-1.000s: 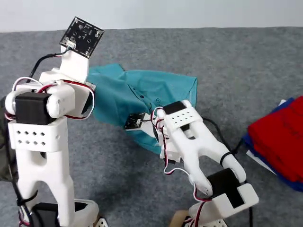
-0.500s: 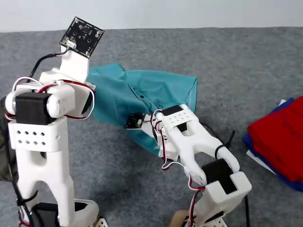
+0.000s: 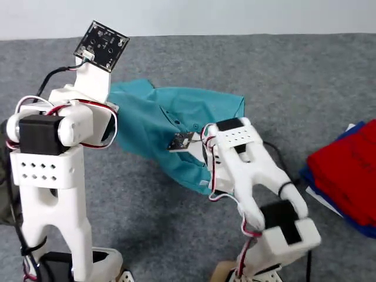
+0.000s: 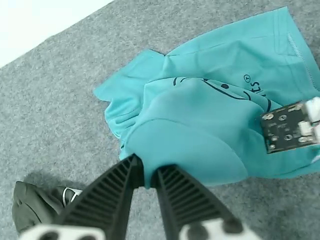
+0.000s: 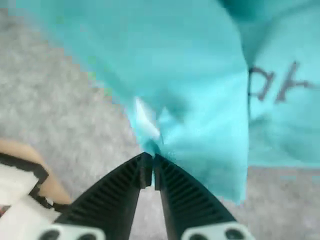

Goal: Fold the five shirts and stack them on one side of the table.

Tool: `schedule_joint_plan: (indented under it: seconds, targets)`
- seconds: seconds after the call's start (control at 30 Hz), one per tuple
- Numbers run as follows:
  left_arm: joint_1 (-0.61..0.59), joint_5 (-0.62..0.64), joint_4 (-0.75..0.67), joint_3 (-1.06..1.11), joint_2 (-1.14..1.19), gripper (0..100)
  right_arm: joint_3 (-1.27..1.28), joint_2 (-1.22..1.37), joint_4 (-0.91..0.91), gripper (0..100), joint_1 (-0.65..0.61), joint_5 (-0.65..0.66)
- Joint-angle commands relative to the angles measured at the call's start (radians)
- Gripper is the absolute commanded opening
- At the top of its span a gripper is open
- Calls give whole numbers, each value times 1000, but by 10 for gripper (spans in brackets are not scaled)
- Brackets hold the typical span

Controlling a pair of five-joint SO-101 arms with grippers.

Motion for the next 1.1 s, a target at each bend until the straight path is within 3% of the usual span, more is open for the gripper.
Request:
schedule_joint_plan:
  seconds: [0.0, 0.2, 0.37, 1.07]
  targets:
    - [-2, -8, -15, -4, -29, 2, -48, -127, 61, 9, 7, 15]
    - [0, -8, -17, -4, -29, 2, -43, -177, 114, 24, 7, 9]
    - [0, -8, -17, -4, -29, 2, 6, -133, 79, 151, 4, -6]
    - [-6, -8, -17, -4, -29, 2, 20, 160, -148, 172, -12, -92]
